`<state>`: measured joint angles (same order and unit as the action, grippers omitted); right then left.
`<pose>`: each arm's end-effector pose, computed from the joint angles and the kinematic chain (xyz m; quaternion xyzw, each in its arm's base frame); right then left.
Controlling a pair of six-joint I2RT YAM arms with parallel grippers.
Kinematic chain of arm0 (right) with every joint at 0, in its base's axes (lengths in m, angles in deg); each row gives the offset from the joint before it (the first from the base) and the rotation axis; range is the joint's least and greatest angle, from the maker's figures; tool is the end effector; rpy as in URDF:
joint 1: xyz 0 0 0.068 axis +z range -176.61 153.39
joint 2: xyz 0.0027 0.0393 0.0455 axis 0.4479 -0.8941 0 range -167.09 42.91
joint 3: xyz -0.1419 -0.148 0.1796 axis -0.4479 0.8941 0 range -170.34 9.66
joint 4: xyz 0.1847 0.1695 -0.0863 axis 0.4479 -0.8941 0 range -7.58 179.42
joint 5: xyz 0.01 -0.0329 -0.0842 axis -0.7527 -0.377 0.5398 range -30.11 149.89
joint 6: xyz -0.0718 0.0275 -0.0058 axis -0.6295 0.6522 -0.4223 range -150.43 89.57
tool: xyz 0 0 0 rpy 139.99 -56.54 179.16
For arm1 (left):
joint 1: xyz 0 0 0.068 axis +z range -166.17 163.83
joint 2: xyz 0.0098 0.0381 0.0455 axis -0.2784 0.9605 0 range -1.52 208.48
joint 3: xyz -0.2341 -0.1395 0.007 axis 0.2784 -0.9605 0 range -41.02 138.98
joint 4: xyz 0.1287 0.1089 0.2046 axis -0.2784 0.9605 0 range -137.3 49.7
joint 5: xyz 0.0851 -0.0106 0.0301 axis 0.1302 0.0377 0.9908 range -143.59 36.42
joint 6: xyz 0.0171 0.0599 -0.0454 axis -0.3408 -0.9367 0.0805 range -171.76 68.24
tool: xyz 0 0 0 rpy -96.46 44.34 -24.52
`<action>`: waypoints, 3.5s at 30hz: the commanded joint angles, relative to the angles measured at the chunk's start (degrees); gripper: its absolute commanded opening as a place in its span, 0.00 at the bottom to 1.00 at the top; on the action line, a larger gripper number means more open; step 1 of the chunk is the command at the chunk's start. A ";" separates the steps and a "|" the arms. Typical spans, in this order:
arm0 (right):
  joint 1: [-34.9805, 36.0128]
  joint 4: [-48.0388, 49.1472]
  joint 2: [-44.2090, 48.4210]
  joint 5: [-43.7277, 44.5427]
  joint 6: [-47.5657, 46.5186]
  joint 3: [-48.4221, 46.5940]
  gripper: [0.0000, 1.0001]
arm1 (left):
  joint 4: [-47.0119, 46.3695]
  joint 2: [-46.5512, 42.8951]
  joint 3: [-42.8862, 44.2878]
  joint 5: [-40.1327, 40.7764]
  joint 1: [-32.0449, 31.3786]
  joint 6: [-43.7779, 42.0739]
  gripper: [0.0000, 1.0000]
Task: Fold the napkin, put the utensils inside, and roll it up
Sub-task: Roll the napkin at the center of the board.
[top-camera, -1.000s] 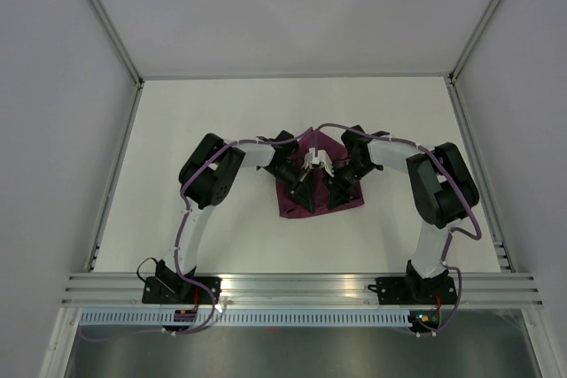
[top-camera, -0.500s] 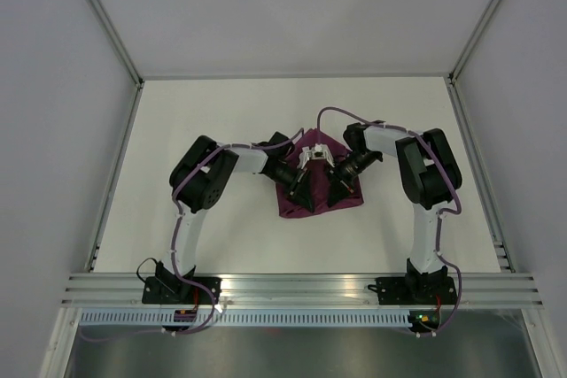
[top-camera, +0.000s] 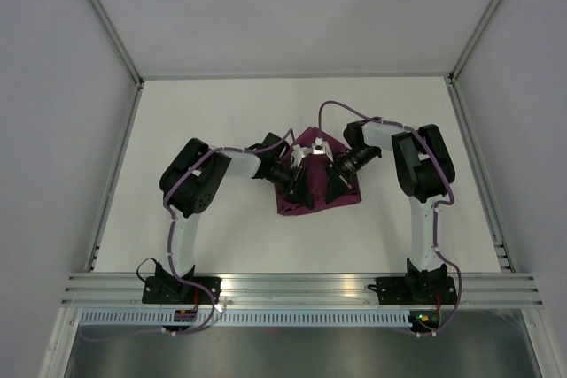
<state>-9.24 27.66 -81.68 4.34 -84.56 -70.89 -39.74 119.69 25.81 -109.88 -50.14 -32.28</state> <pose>0.3276 0.1592 0.0938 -0.4600 0.7487 0.4764 0.0302 0.3031 -0.2701 0.0743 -0.2214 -0.8342 0.5049 0.0149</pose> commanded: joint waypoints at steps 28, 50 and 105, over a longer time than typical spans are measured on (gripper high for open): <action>-2.42 1.03 -12.07 11.43 7.64 -6.72 0.00 | -35.32 -31.31 -24.99 51.80 -17.59 -37.56 0.50; -3.57 -1.70 -14.62 11.43 6.41 -9.09 0.00 | -35.42 -15.30 -21.65 62.00 -26.49 -56.84 0.63; -23.43 20.27 31.65 -2.03 5.19 14.53 0.54 | 3.34 0.96 -3.55 9.98 -14.19 -33.20 0.02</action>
<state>-33.70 46.22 -58.69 5.32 -69.74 -60.62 -51.04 114.62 24.63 -95.89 -64.81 -69.54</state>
